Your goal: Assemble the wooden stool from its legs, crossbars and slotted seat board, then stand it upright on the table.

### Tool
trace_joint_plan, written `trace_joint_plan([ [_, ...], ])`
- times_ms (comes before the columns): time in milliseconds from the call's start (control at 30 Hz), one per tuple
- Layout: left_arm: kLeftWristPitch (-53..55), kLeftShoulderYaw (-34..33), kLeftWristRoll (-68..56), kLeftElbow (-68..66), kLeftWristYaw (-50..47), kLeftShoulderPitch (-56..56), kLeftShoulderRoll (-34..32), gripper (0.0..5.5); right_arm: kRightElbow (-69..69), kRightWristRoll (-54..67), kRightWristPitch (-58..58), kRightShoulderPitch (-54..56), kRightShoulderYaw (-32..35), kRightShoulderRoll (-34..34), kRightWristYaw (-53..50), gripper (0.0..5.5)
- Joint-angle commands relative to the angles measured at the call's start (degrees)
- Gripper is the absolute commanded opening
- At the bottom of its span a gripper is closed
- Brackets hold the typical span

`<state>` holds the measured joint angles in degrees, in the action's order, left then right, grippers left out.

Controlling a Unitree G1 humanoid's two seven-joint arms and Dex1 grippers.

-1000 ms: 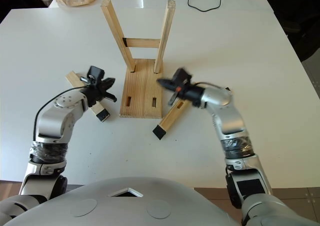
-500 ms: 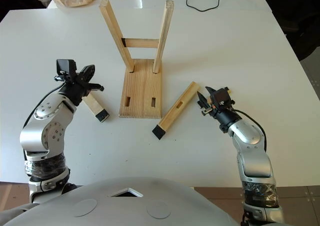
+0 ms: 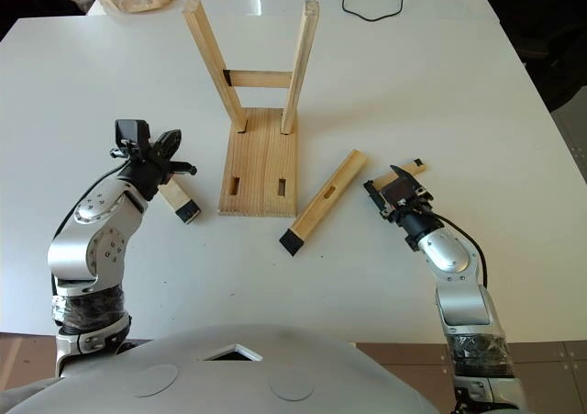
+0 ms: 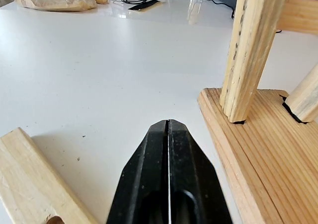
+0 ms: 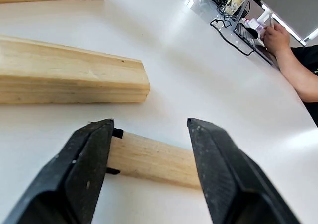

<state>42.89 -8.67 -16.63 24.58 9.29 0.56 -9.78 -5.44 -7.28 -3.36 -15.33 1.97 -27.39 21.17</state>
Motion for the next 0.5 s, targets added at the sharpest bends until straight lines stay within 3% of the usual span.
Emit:
trace_joint_plan([
  [33, -0.66, 0.73, 0.20, 0.84, -0.10, -2.62, -0.01, 0.00, 3.39, 0.80, -2.14, -3.38, 2.65, -2.51, 0.92, 2.73],
  [367, -1.28, 1.36, -0.02, 1.77, -0.52, -4.32, 0.28, 0.00, 9.97, 4.03, -11.90, -6.30, 11.60, -4.81, -1.53, 2.73],
  [500, -1.13, 1.62, -0.09, 1.88, -0.64, -4.23, 0.38, 0.00, 4.61, 6.13, -9.55, -4.51, 11.54, -2.61, -2.40, 2.73],
])
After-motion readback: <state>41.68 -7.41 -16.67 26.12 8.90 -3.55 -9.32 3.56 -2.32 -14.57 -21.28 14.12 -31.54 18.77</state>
